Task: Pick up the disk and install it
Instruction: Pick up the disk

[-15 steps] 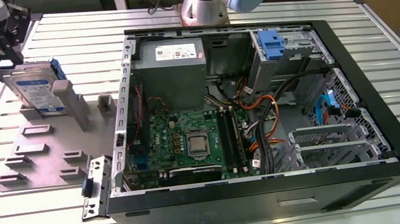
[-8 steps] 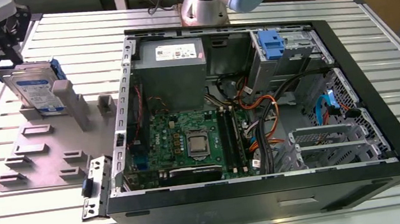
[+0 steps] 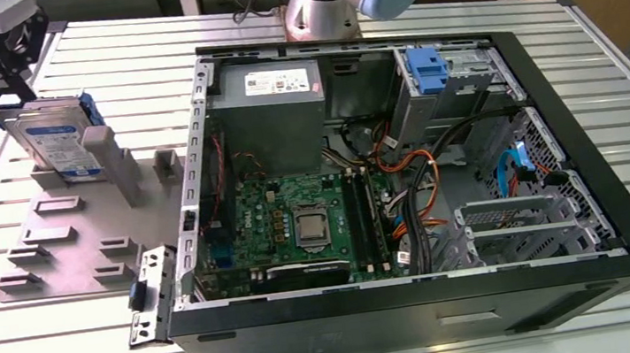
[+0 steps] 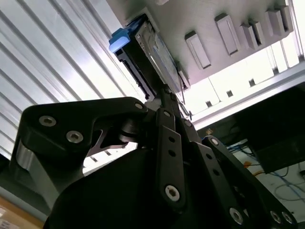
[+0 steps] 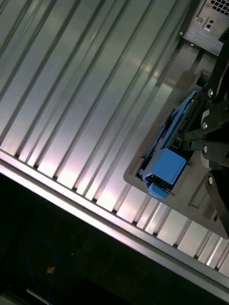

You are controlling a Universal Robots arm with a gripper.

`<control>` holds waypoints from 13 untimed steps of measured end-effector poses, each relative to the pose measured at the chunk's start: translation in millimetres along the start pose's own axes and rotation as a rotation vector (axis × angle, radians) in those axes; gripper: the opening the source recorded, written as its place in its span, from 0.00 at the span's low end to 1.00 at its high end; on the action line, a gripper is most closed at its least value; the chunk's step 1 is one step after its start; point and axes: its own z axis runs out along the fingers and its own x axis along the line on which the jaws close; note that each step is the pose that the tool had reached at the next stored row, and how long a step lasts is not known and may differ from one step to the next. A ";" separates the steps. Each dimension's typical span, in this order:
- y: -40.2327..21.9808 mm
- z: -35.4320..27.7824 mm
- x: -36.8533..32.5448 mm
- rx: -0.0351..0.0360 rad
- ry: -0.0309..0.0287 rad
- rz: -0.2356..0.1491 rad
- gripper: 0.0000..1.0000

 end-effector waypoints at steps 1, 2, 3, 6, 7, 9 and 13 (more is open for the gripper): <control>0.0 0.0 0.0 -0.0004 0.0009 -0.018 0.11; 0.0 0.0 0.0 -0.0009 0.0017 -0.036 0.11; 0.0 0.0 0.0 -0.0014 0.0024 -0.054 0.11; 0.0 0.0 0.0 -0.0027 0.0050 -0.108 0.11; 0.0 0.0 0.0 -0.0031 0.0058 -0.126 0.11; 0.0 0.1 0.0 -0.0040 0.0074 -0.163 0.11; 0.0 0.1 0.0 -0.0058 0.0106 -0.235 0.11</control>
